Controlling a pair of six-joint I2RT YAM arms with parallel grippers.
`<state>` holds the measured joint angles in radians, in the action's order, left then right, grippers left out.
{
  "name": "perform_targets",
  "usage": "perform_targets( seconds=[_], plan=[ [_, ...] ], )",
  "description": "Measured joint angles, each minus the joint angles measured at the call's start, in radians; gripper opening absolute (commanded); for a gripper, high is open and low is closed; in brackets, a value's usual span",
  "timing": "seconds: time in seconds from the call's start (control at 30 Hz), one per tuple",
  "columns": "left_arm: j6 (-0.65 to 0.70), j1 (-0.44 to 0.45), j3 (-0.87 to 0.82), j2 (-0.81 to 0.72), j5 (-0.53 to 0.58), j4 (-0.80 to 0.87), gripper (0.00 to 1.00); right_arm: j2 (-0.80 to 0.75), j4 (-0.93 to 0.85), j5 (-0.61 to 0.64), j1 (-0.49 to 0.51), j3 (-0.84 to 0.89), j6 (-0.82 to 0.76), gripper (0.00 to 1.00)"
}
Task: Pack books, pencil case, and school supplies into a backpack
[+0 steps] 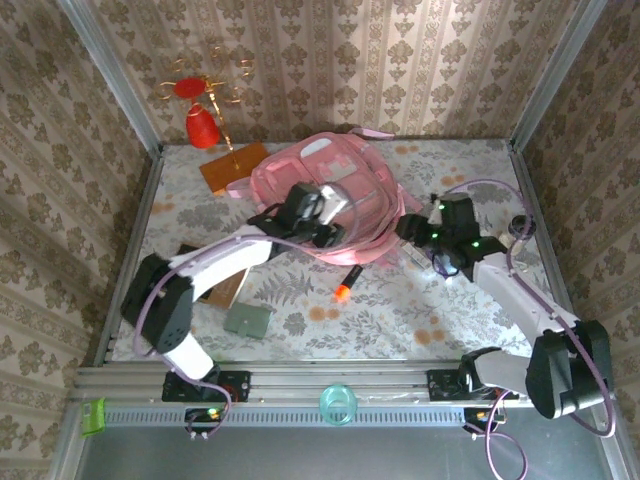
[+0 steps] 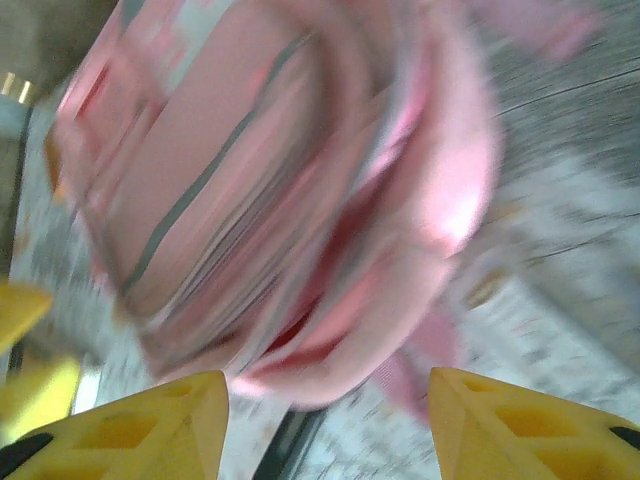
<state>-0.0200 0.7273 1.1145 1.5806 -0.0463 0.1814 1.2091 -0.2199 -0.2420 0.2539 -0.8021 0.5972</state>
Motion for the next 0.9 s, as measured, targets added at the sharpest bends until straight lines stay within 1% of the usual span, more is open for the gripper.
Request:
perform_targets(
  seconds=[0.07, 0.1, 0.13, 0.2, 0.27, 0.3, 0.33, 0.47, 0.6, 0.67, 0.73, 0.8, 0.9],
  plan=[
    [-0.097, -0.08, -0.097, -0.121, 0.037, 0.057, 0.62, 0.014, -0.006, -0.008, 0.126, -0.019, -0.023, 0.62],
    [-0.145, -0.13, -0.147, -0.191, 0.065, 0.088, 0.67, 0.029, -0.006, -0.011, 0.18, -0.032, -0.029, 0.63],
    [-0.187, -0.18, -0.193, -0.257, 0.095, 0.115, 0.71, 0.054, -0.006, -0.013, 0.241, -0.051, -0.037, 0.64],
    [-0.262, -0.266, -0.273, -0.366, 0.126, 0.144, 0.75, 0.123, -0.004, -0.012, 0.353, -0.102, -0.051, 0.66],
    [-0.33, -0.373, -0.359, -0.467, 0.134, 0.164, 0.77, 0.224, 0.003, -0.012, 0.444, -0.182, -0.064, 0.67],
    [-0.354, -0.414, -0.387, -0.496, 0.135, 0.171, 0.78, 0.262, 0.007, -0.013, 0.47, -0.214, -0.069, 0.68],
    [-0.389, -0.481, -0.426, -0.528, 0.139, 0.182, 0.79, 0.315, 0.019, -0.017, 0.498, -0.258, -0.072, 0.68],
    [-0.5, -0.655, -0.512, -0.585, 0.169, 0.219, 0.82, 0.455, 0.046, -0.025, 0.53, -0.368, -0.075, 0.69],
    [-0.587, -0.789, -0.588, -0.639, 0.175, 0.231, 0.84, 0.52, 0.067, -0.026, 0.531, -0.397, -0.075, 0.7],
    [-0.618, -0.855, -0.62, -0.639, 0.167, 0.23, 0.85, 0.535, 0.067, -0.026, 0.531, -0.397, -0.075, 0.7],
    [-0.637, -0.896, -0.645, -0.613, 0.151, 0.22, 0.86, 0.543, 0.067, -0.028, 0.53, -0.397, -0.075, 0.7],
    [-0.643, -0.912, -0.658, -0.569, 0.124, 0.198, 0.86, 0.551, 0.074, -0.029, 0.528, -0.397, -0.075, 0.7],
    [-0.642, -0.913, -0.66, -0.485, 0.057, 0.147, 0.8, 0.563, 0.092, -0.043, 0.522, -0.397, -0.074, 0.7]
  ],
)
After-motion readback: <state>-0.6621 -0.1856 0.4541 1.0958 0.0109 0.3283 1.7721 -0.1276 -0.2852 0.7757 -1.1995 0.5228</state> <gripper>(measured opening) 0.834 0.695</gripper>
